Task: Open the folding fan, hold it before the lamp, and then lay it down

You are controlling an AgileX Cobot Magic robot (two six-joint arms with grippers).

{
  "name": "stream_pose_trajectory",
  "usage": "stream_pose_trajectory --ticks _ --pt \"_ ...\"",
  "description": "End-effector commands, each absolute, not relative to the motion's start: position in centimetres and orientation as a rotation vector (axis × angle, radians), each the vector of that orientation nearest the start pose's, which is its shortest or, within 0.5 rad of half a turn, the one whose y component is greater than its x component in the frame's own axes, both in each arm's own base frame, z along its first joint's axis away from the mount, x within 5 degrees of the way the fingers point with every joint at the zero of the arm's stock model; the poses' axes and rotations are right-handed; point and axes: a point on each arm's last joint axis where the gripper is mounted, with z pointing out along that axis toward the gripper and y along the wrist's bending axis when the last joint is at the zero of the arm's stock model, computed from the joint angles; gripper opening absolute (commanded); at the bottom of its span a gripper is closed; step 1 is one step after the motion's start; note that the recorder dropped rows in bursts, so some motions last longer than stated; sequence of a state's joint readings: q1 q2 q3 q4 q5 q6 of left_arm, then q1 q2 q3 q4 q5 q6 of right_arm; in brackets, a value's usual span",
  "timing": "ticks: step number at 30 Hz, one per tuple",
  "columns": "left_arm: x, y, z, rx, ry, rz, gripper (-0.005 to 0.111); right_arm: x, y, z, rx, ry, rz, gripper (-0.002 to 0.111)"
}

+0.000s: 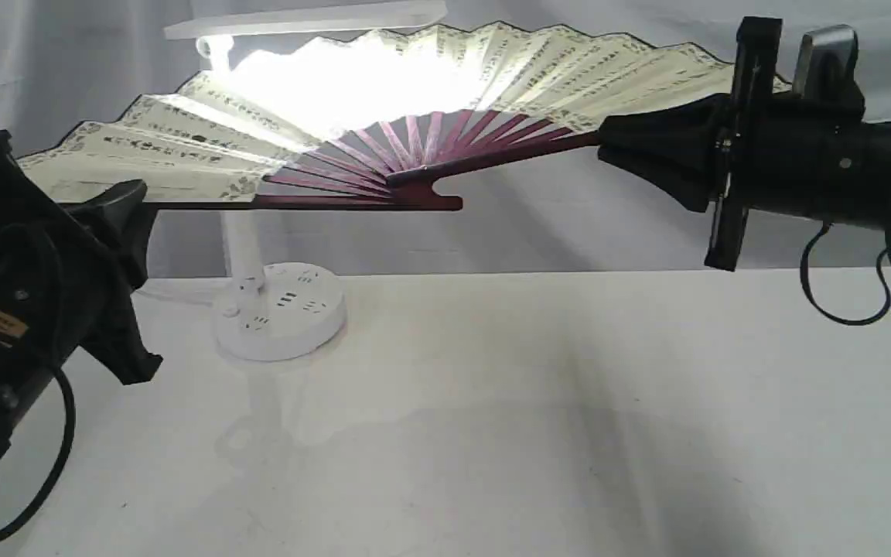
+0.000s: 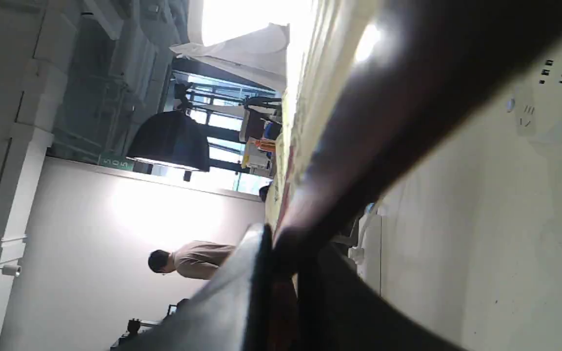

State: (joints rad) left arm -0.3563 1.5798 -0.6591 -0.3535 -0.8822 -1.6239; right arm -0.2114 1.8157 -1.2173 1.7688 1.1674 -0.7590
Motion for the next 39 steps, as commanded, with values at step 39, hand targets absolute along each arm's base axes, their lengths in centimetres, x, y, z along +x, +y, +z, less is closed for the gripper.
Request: stream_pose_trajectory --ticks 39 --pt "30.3 -9.8 18.8 -1.458 1.426 -1.374 0.0 34.7 -3.5 20.2 0.73 2.006 1.444 0.0"
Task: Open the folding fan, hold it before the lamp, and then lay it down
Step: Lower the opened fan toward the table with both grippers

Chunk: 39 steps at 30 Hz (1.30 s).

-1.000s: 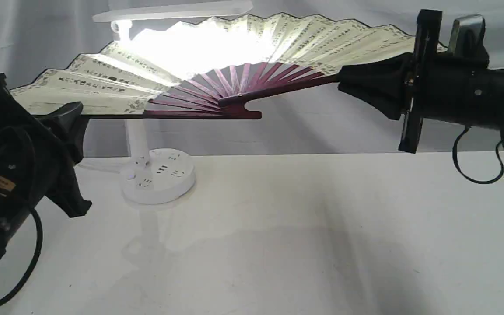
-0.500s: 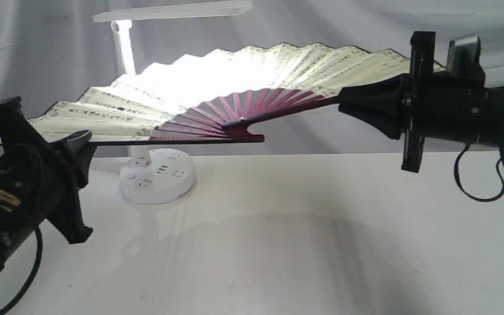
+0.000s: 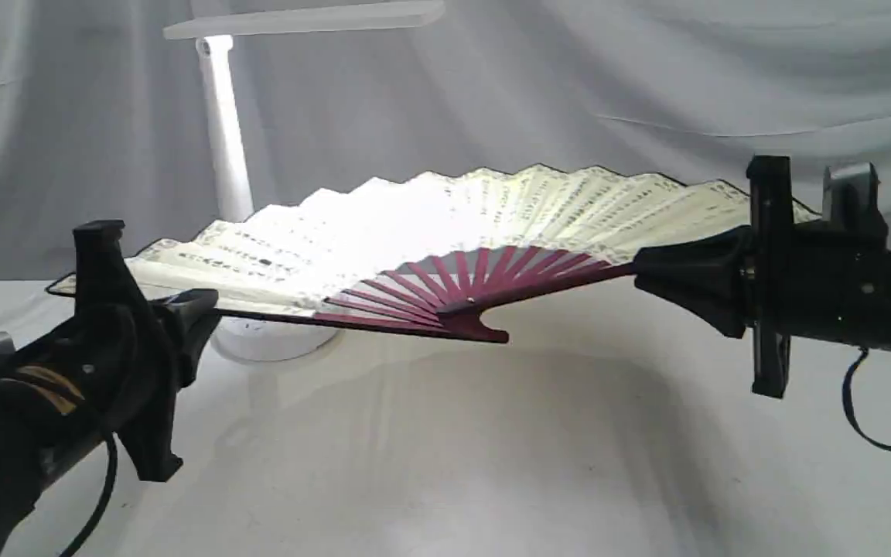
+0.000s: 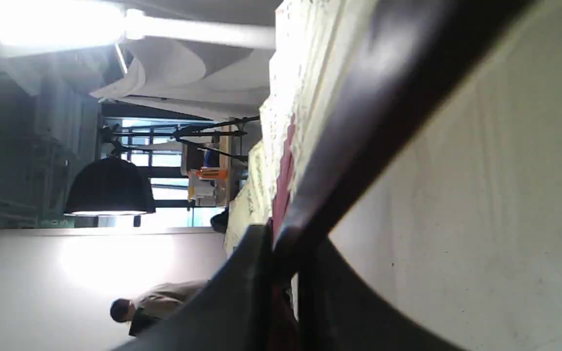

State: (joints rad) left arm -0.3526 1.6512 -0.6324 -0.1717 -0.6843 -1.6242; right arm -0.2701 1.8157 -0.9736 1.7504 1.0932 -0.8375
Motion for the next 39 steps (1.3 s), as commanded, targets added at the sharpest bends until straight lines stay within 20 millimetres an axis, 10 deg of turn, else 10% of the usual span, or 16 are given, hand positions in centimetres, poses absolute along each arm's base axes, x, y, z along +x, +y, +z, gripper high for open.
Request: stream_pose_trajectory --ticks 1,26,39 --pt "30.3 -10.0 18.4 -1.495 1.412 -1.398 0.0 34.4 -3.8 19.9 0.748 2.004 1.438 0.0" --pt "33.8 -16.7 11.7 -1.555 1.505 -1.458 0.0 32.2 -8.7 16.2 0.958 2.0 1.231 0.0" --pt "33.8 -16.6 11.4 -1.567 1.511 -1.433 0.03 32.4 -8.7 12.4 1.03 2.064 1.253 0.0"
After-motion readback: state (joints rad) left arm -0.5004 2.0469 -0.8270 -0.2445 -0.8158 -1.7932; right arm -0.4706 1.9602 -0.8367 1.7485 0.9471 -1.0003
